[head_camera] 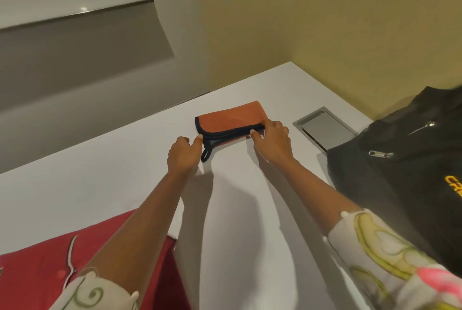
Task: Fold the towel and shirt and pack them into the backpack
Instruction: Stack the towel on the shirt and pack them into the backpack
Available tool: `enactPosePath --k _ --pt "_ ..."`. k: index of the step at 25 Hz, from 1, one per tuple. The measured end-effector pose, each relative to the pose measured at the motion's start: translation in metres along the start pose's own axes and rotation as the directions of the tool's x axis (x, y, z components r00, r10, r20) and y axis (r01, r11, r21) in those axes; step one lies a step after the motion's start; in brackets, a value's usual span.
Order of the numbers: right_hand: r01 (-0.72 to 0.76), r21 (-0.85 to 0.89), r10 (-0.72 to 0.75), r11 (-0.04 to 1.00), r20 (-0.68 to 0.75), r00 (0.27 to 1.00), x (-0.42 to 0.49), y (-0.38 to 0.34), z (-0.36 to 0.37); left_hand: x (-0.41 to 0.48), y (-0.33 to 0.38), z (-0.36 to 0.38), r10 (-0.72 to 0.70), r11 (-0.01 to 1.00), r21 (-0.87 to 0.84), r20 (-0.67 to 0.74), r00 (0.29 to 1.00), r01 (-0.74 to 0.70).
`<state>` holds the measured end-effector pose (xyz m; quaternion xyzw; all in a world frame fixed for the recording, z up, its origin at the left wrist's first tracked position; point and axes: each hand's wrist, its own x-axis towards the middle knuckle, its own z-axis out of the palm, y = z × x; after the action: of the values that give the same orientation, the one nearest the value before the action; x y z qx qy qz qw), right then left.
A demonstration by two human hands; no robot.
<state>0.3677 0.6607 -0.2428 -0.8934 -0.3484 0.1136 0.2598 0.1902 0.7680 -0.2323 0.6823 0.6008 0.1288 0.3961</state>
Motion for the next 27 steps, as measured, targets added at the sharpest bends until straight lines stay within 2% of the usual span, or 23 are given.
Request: enactPosePath --k 4,8,10,12,16,18,22,27 --pt "-0.105 0.092 0.102 0.990 0.033 0.994 0.033 -0.004 0.008 0.025 0.024 0.021 -0.059 0.990 -0.127 0.012 0.998 0.060" --pt "-0.209 0.106 0.206 0.972 0.040 0.978 0.057 -0.010 0.012 0.045 0.033 0.029 -0.147 0.974 -0.163 0.053 0.988 0.154" --pt "-0.277 0.106 0.267 0.955 0.092 0.959 0.062 -0.009 0.011 0.046 0.033 0.028 -0.174 0.962 -0.200 0.081 0.981 0.187" --pt "-0.341 0.220 0.308 0.914 0.172 0.936 0.060 -0.007 0.008 0.043 0.031 0.025 -0.189 0.946 -0.245 0.106 0.976 0.210" --pt "-0.454 0.540 0.312 0.709 0.337 0.888 0.038 -0.005 -0.011 0.019 0.028 0.012 -0.235 0.912 -0.296 0.187 0.954 0.283" --pt "-0.490 0.607 0.308 0.626 0.385 0.870 0.022 -0.008 -0.021 0.005 0.023 0.007 -0.235 0.895 -0.335 0.202 0.951 0.293" --pt "-0.484 0.614 0.262 0.624 0.419 0.869 -0.013 -0.018 -0.030 -0.027 0.010 -0.016 -0.203 0.837 -0.468 0.213 0.956 0.283" --pt "-0.504 0.571 0.208 0.648 0.504 0.839 -0.063 -0.039 -0.023 -0.063 -0.030 -0.070 -0.165 0.817 -0.518 0.208 0.964 0.251"
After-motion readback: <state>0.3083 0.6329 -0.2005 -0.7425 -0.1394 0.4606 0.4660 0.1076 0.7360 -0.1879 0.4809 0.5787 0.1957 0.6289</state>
